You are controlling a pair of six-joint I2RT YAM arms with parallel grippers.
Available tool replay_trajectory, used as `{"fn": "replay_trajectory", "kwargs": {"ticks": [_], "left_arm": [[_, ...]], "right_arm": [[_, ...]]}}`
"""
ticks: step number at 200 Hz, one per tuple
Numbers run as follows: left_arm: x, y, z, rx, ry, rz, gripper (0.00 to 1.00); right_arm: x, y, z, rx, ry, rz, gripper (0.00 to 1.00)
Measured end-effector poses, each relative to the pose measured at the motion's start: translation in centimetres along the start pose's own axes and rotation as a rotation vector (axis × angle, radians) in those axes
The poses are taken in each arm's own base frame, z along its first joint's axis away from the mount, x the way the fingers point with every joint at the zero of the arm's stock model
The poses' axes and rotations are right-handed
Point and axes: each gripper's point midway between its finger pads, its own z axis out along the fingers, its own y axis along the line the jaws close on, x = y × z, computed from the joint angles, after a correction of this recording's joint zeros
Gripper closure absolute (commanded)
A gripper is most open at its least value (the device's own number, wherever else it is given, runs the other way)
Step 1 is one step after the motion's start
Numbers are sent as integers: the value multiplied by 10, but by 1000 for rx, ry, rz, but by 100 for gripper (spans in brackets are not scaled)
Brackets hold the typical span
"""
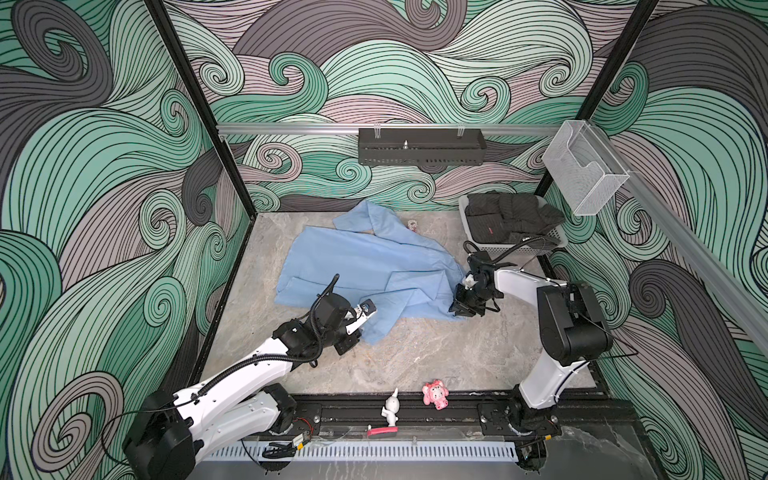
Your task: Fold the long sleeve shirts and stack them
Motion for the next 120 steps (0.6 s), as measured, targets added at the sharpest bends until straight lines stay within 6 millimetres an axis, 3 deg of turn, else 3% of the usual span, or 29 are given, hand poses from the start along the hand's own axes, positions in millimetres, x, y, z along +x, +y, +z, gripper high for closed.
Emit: {"fn": "replay_trajectory", "kwargs": {"ticks": [12, 23, 27, 37, 44, 66, 74, 86, 103, 120], "left_arm": [[-5, 1, -8, -3, -15, -22, 10], [-12, 2, -17, -2, -41, -62, 23], [-15, 2, -20, -2, -52, -73, 30], [-23, 2, -29, 9, -80, -130, 61], [-29, 2, -33, 17, -96, -174, 70], [-45, 8, -40, 23, -103, -437, 70], [-46, 9, -38, 25, -76, -555, 63], [-42, 8, -30, 24, -11, -731, 61], [-24, 3, -13, 5, 89, -1000, 54], [12, -10, 1, -29, 167, -1250, 52]], "right_arm": [[0, 0, 0, 0, 0, 0, 75], [0, 0, 0, 0, 0, 0, 75], [0, 0, 0, 0, 0, 0, 75], [0, 0, 0, 0, 0, 0, 75], [0, 0, 0, 0, 0, 0, 75], [0, 0, 0, -1, 0, 0, 75], [0, 0, 0, -1, 0, 0, 75], [0, 0, 0, -3, 1, 1, 75], [0, 0, 0, -6, 2, 3, 75], [0, 1, 0, -9, 3, 4, 75]]}}
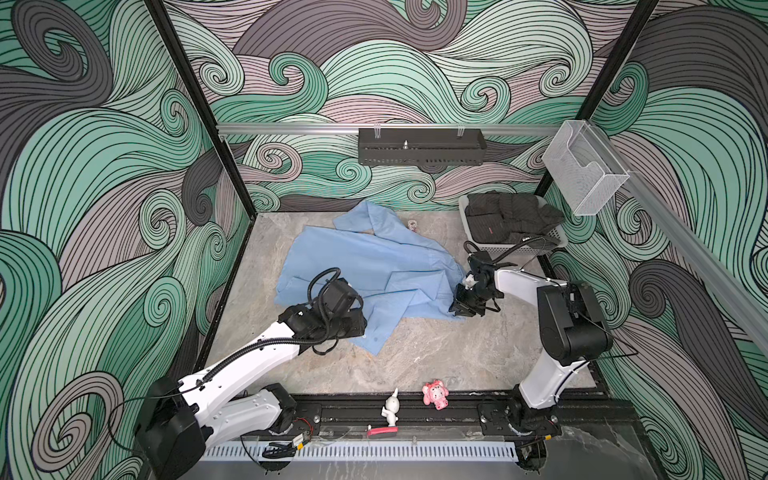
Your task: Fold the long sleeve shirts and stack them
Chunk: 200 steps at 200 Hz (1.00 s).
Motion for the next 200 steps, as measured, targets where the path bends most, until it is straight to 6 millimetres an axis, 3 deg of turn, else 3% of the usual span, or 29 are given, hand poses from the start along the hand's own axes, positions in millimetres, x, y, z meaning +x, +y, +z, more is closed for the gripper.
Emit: {"fn": "replay_trajectory", "kwargs": {"ticks": [22, 42, 97, 136, 163, 200], "left_arm": [[26, 45, 14, -75, 7, -246, 40], [26, 60, 15, -95, -43, -364, 34], [12, 55, 40, -148, -77, -410, 27], [0, 36, 62, -200, -37, -341, 27], [6, 38, 77, -233, 7, -315, 32], [1, 24, 87, -218, 34, -296, 43]], "right_arm": [[0, 1, 0, -4, 2, 0, 75], [0, 1, 0, -10, 3, 0, 75], [0, 3, 1, -20, 3, 1, 75], [0, 3, 1, -20, 2, 2, 75], [0, 2, 1, -20, 2, 3, 75], [-1, 1, 0, -20, 1, 6, 75]]}}
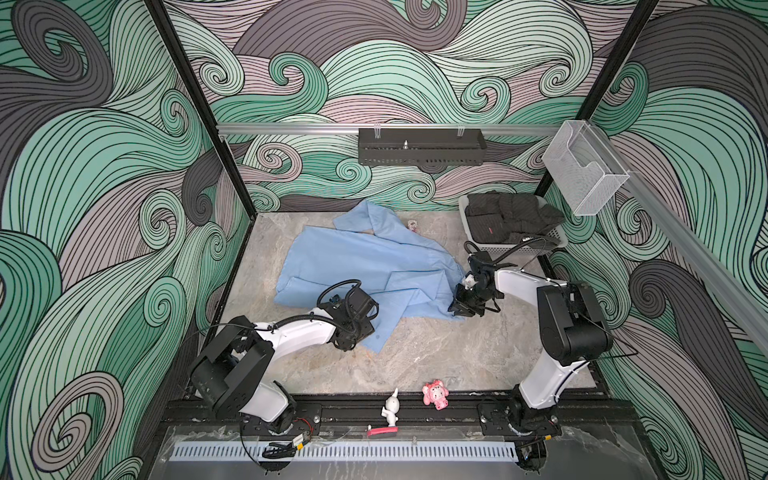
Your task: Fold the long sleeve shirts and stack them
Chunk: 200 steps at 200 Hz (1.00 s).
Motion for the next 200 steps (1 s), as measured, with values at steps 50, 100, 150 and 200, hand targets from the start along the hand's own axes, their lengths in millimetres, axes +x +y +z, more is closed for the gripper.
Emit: {"fn": "replay_trajectory", "kwargs": {"ticks": [50, 100, 150, 200], "left_arm": [[1, -21, 11, 10, 39, 44, 68], [-2, -32, 13, 1, 75, 95, 46], [-4, 3, -13, -110, 56, 183, 33], [-14, 3, -7, -138, 83, 299, 32]], "right_arm": [[0, 0, 0, 0, 0, 0, 75], [0, 0, 0, -1, 0, 1, 75], [0, 0, 0, -2, 1, 3, 75], [0, -1, 0, -3, 1, 3, 75]]}}
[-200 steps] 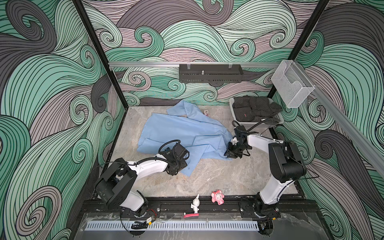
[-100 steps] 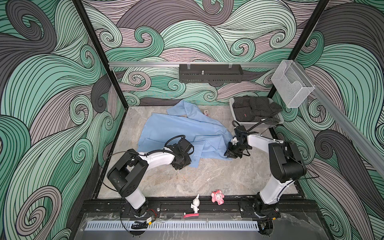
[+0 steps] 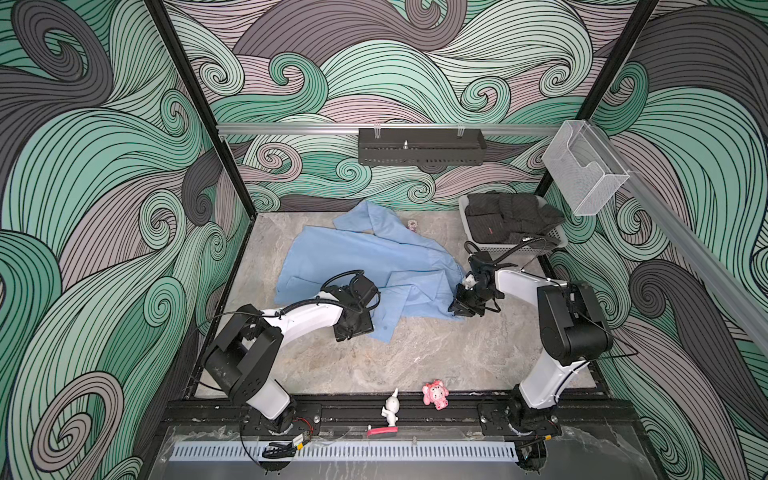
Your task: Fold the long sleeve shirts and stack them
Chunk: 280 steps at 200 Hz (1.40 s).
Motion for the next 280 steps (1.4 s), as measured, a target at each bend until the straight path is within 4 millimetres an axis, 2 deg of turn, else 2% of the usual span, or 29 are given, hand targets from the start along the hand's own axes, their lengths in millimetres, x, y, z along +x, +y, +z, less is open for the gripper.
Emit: {"fn": "replay_trajectory", "kwargs": {"ticks": [28, 50, 93, 145, 169, 192, 224, 250, 264, 280], "left_arm": [[-6, -12, 13, 5, 40, 80, 34], [-10, -21, 15, 21, 59, 137, 38], [-9, -24, 18, 8, 105, 204, 45], [-9, -24, 20, -30, 143, 235, 64], [-8, -24, 20, -29, 145, 236, 79], [-9, -27, 21, -12, 145, 237, 100], [-10, -22, 18, -35, 136, 248, 100], [-16, 2, -2, -102, 125, 260, 100], [-30, 14, -26, -111, 89, 252, 100], [-58, 26, -60, -96, 14, 225, 100]], "right_arm": [[0, 0, 0, 1, 0, 0, 75], [0, 0, 0, 1, 0, 0, 75], [0, 0, 0, 1, -1, 0, 75], [0, 0, 0, 1, 0, 0, 75], [0, 0, 0, 2, -1, 0, 75], [0, -1, 0, 3, 0, 1, 75], [0, -1, 0, 4, 1, 2, 75], [0, -2, 0, 10, -1, 2, 75], [0, -4, 0, 18, -3, 4, 75], [0, -5, 0, 27, -6, 7, 76]]}}
